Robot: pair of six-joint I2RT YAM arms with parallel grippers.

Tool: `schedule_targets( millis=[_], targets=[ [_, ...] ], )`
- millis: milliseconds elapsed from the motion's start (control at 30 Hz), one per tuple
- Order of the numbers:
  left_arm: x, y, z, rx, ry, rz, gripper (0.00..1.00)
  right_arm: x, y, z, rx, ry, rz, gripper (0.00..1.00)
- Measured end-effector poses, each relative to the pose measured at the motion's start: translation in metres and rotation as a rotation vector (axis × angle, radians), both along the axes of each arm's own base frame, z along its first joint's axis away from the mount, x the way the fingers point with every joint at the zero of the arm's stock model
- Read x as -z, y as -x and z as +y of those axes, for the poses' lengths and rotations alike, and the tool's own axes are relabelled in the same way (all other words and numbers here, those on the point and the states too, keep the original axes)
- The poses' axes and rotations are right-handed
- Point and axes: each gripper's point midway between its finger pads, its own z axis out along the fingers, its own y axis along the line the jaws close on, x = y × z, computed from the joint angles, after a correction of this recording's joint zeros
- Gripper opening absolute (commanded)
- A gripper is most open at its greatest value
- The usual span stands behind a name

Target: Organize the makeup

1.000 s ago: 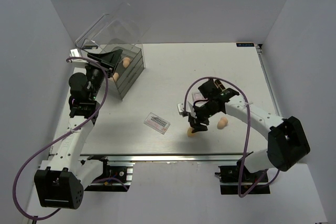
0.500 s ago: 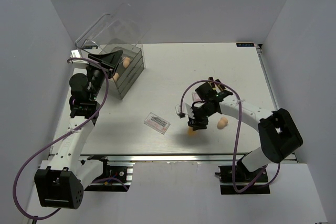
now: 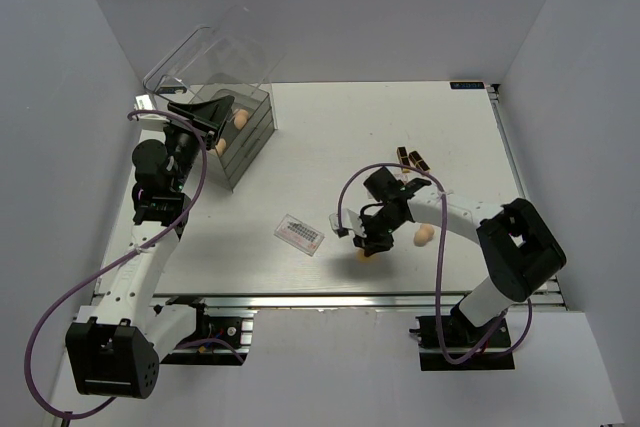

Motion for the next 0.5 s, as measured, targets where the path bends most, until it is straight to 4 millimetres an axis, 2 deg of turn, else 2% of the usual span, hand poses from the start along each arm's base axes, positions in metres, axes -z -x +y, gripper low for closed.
schedule_targets(
  millis=[33, 67, 167, 300, 367, 500],
  targets=[
    [0.0, 0.0, 0.0, 0.0, 0.0, 0.0, 0.62, 0.0, 0.0, 0.0, -0.005, 0.001, 0.0, 0.22],
    [0.0, 0.0, 0.0, 0.0, 0.0, 0.0, 0.62, 0.0, 0.001, -0.001, -0.009, 0.002, 0.0, 0.13],
    [0.0, 0.0, 0.0, 0.0, 0.0, 0.0, 0.62, 0.0, 0.002, -0.002, -0.027, 0.001, -0.003, 0.02],
    [0.0, 0.0, 0.0, 0.0, 0.0, 0.0, 0.62, -0.01, 0.001, 0.001, -0.036, -0.01, -0.003, 0.0],
    [0.0, 0.0, 0.0, 0.0, 0.0, 0.0, 0.62, -0.023, -0.003, 0.01, -0.032, -0.043, -0.001, 0.0],
    [0.0, 0.0, 0.0, 0.0, 0.0, 0.0, 0.62, -0.07, -0.026, 0.047, 0.005, -0.176, -0.021, 0.0]
  ],
)
